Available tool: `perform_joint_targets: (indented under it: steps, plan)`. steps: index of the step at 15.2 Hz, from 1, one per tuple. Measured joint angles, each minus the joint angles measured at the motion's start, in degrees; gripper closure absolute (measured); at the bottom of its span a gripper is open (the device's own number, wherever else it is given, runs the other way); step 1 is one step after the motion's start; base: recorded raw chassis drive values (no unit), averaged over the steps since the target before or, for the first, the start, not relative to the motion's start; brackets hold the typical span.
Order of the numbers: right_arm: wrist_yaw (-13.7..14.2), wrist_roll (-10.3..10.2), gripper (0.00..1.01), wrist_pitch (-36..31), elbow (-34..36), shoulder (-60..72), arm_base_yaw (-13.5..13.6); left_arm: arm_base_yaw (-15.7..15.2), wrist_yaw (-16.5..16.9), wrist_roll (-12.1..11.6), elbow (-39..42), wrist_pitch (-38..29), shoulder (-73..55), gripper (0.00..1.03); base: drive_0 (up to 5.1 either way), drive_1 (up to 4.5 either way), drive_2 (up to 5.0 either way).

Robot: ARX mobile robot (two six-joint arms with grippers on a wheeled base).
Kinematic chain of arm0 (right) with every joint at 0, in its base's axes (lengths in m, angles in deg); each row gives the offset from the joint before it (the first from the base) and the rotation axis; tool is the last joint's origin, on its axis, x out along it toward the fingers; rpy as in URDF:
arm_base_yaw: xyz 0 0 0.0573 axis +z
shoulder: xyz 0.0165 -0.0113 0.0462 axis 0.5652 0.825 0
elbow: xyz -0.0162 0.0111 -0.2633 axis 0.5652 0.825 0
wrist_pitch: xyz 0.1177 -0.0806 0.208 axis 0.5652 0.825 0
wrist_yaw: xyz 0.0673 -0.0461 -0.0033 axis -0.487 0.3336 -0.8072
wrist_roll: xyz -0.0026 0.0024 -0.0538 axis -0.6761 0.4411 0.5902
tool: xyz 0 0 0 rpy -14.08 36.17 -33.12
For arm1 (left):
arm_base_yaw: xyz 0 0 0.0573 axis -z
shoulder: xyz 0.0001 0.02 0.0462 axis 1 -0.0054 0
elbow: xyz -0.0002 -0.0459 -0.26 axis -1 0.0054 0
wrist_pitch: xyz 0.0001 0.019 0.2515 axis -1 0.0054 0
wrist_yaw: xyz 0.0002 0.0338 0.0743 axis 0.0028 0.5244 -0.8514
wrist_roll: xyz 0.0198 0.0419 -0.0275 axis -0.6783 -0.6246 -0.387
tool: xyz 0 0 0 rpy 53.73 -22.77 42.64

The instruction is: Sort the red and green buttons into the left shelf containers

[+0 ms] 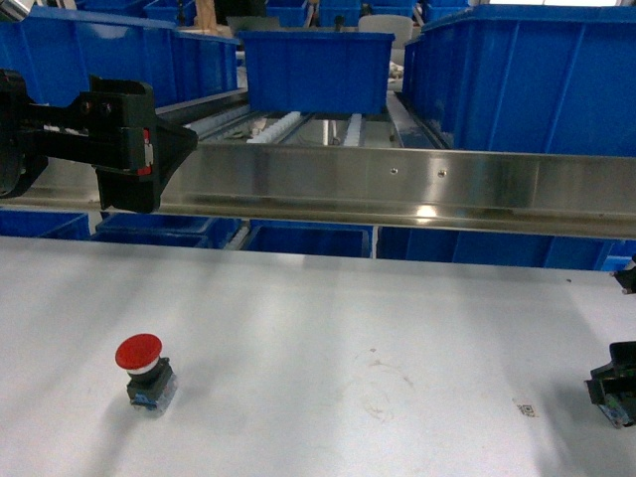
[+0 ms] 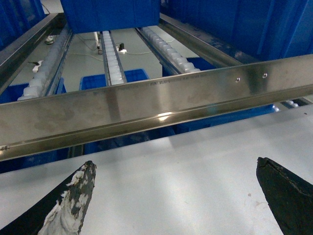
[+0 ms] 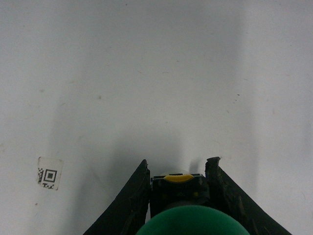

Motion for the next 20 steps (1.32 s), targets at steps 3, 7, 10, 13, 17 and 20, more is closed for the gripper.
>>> perform_joint_targets:
  steps: [3, 7, 10, 13, 17, 20]
  plan:
    - [-2.9, -4.1, 0.71, -10.6, 8.1, -9.1, -2.6, 0.0, 0.0, 0.0, 0.0, 0.0, 0.0, 0.05, 0.0, 0.0, 0.0]
    - [-4.2, -8.9, 0.71, -24.1, 21.0, -31.1, -3.1, 0.0, 0.0, 0.0, 0.0, 0.0, 0.0, 0.05, 0.0, 0.0, 0.0]
    - [-1.9, -12.1, 0.71, -23.4, 31.3, -51.0, -2.0, 0.0, 0.0, 0.0, 0.0, 0.0, 0.0, 0.05, 0.0, 0.0, 0.0]
    - [-1.0, -14.3, 0.71, -19.3, 37.7, -67.1, -0.3, 0.0, 0.0, 0.0, 0.0, 0.0, 0.0, 0.05, 0.0, 0.0, 0.0]
    - [-1.8, -14.3, 0.71, -17.4, 38.1, -69.5, 0.2, 0.0, 0.0, 0.0, 0.0, 0.1, 0.0, 0.05, 0.0, 0.0, 0.0]
    - [-1.8, -14.3, 0.71, -17.4, 38.1, -69.5, 0.2, 0.0, -3.6, -0.4, 0.5, -0.1, -2.4, 0.05, 0.0, 0.0, 0.0]
